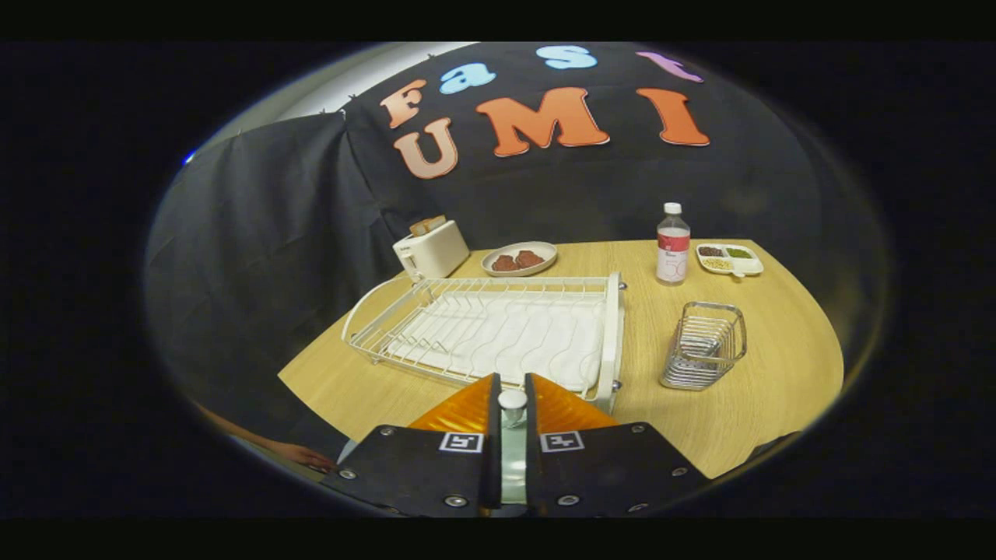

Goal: Take the plate from the dish rack, then take the spoon from the basket and place it into the plate.

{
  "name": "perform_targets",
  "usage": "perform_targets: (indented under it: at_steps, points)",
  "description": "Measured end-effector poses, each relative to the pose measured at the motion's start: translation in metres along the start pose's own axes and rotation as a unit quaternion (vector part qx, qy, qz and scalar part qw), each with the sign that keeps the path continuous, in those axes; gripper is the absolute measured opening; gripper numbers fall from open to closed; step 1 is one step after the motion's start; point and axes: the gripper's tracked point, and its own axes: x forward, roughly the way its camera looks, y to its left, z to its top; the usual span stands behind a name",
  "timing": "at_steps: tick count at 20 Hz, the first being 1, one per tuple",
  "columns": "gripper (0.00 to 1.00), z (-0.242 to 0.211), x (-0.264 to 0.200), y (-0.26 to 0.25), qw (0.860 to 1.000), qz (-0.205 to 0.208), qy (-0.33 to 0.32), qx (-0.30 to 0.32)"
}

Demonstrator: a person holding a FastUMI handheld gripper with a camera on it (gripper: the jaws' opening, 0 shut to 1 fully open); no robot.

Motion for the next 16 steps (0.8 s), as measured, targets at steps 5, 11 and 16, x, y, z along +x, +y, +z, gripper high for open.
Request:
perform_targets:
  at_steps: [5, 11, 16]
  points:
    - [0.12, -0.018, -0.01, -0.01, 0.999, 0.006, 0.026, 0.024]
    - [0.13, -0.042, -0.016, -0.026, 0.995, 0.0, 0.049, 0.092]
    - [0.19, -0.071, -0.012, -0.034, 0.99, -0.013, 0.081, 0.114]
